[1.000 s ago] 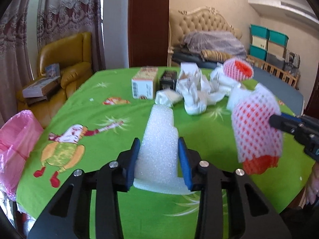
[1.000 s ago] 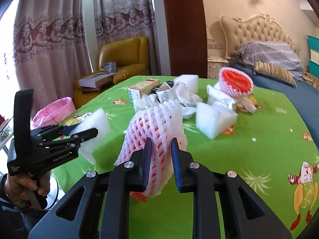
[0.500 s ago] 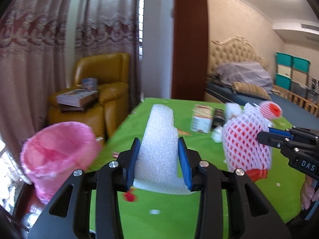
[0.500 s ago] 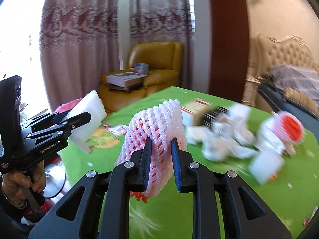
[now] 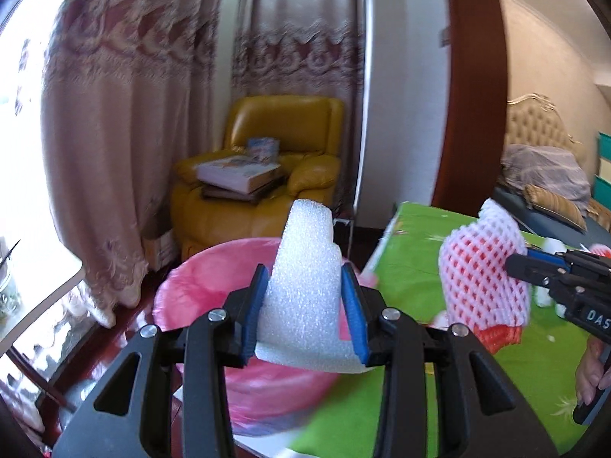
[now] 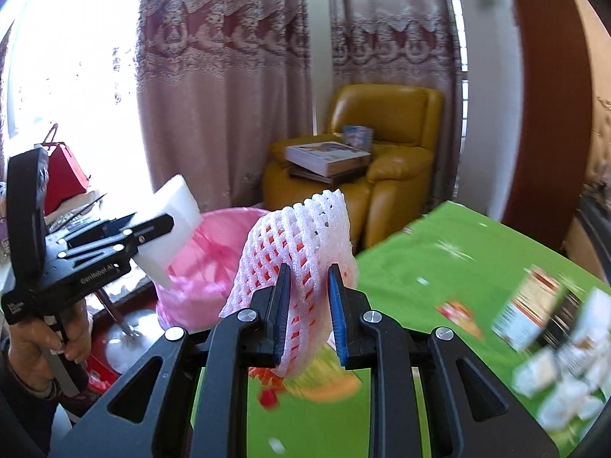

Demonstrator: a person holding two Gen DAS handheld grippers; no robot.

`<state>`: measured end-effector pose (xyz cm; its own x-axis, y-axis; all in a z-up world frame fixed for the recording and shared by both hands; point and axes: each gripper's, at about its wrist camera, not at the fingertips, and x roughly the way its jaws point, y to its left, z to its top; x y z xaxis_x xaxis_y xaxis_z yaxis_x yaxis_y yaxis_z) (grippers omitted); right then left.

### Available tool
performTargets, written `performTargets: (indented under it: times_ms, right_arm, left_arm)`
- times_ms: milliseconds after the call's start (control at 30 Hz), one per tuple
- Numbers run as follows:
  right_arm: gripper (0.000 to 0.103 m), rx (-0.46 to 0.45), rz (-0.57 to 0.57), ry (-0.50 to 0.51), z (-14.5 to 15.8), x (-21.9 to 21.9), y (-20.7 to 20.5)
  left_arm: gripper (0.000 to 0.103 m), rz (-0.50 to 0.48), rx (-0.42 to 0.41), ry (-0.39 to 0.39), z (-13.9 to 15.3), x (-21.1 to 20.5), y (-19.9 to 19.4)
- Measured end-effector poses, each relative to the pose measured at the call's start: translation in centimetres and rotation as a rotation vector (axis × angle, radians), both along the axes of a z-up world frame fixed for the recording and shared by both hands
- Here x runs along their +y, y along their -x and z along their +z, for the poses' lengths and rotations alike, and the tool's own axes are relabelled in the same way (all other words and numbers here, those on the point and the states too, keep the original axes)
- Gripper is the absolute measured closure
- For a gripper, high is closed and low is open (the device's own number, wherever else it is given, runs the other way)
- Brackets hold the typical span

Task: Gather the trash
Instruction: 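Carry both items to the pink bin and open both tools to drop them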

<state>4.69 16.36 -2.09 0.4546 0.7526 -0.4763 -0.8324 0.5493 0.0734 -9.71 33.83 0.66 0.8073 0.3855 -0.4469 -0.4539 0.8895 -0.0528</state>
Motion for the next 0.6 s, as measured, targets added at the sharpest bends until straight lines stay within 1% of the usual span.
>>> performTargets:
  times_ms: [67, 167, 233, 400, 467, 500, 533, 600]
  right_arm:
    - [0.082, -0.004, 0.014, 0.003, 0.3, 2.4, -0.4]
    - [0.082, -0.038, 0.023, 0.025, 0.4, 5.9, -0.5]
    - [0.082, -0.025, 0.027, 0.042, 0.1, 8.0, -1.1]
    - [0.081, -0.020, 0.042, 0.073, -1.1, 11.8, -1.9]
    - [0.079, -0.018, 0.045, 0.084, -1.8, 12.7, -2.1]
    - [0.072, -0.002, 0.058, 0.093, -2.1, 13.2, -2.4]
    - [0.056, 0.007, 0.055, 0.103, -2.4, 13.2, -2.8]
    - [0.041, 0.010, 0.049, 0.073, -2.5, 12.5, -2.9]
  left_arm:
    - [0.065, 0.013, 0.011, 0.017, -0.4, 2.1, -0.4]
    - [0.065, 0.038, 0.038, 0.040, -1.3, 5.2, -0.9]
    - [0.065, 0.049, 0.037, 0.064, -1.8, 6.7, -1.6]
    - [0.065, 0.078, 0.017, 0.098, -2.1, 9.5, -2.1]
    - [0.063, 0.081, 0.019, 0.105, -2.2, 10.0, -2.4]
    - [0.055, 0.089, 0.024, 0.113, -2.3, 10.3, -2.7]
    - [0.037, 0.100, 0.024, 0.115, -2.3, 10.5, -2.6]
    - [0.020, 0.136, 0.000, 0.107, -2.2, 10.6, -2.2]
